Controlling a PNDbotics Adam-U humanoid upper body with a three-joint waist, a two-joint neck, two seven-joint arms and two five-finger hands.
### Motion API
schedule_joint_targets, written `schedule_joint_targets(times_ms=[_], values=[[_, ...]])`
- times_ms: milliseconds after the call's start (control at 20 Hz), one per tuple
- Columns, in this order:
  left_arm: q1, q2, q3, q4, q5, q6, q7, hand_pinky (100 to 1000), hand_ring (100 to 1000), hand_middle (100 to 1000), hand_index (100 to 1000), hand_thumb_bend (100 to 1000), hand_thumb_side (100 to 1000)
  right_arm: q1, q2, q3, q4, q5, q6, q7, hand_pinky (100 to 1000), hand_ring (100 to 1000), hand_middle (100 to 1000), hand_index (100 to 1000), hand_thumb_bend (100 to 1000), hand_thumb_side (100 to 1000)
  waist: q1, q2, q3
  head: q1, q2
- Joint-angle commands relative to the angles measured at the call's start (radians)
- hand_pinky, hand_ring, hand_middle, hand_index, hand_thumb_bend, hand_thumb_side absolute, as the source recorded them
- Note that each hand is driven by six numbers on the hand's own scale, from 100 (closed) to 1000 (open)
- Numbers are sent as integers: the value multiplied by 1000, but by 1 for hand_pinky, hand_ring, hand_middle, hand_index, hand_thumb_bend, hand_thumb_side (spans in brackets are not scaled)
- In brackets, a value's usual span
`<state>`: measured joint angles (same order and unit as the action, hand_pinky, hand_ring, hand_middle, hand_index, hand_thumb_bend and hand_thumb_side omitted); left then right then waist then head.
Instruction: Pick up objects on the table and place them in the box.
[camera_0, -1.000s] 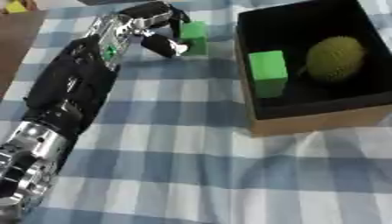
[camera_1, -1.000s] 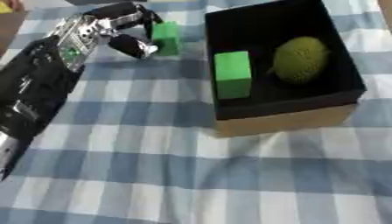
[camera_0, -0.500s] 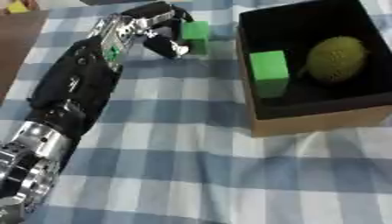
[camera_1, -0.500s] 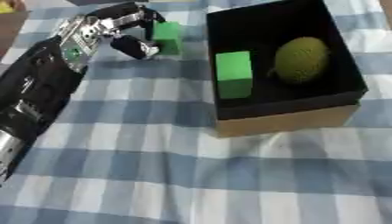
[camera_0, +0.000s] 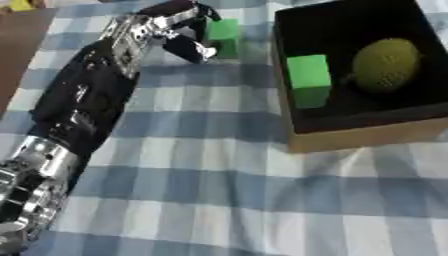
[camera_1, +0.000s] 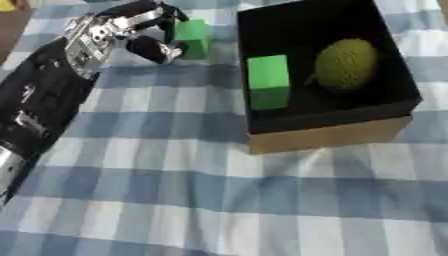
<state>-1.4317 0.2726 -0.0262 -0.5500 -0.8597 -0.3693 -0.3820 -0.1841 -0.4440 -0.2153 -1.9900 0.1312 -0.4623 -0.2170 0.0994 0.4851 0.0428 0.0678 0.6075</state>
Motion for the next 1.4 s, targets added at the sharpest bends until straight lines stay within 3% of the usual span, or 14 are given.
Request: schedule_joint_targets(times_ms=[50, 600, 1100, 1400], values=[[-36, 36, -2, -24, 23, -2, -5, 790, 621, 384, 630, 100, 342, 0, -28, -10, -10, -8, 0, -7, 948, 1000, 403, 913, 100, 470, 10, -57, 1, -6, 6], [-56, 2, -25, -92, 95, -17, -11, 789, 609, 371, 622, 100, 352, 2, -44, -10, -10, -26, -1, -15, 946, 1000, 413, 911, 100, 470, 18, -86, -5, -10, 27], [-61, -128, -92, -224, 231, -16, -52, 793, 604, 365, 630, 100, 415, -29, -47, -3, -10, -57, 9, -6, 946, 1000, 422, 910, 100, 470, 30, -92, -32, 11, 32], [-53, -160, -108, -241, 225, -6, -47, 793, 606, 372, 634, 100, 416, -45, -47, -3, -10, -71, 15, 2, 947, 1000, 424, 911, 100, 470, 43, -88, -54, 39, 35]])
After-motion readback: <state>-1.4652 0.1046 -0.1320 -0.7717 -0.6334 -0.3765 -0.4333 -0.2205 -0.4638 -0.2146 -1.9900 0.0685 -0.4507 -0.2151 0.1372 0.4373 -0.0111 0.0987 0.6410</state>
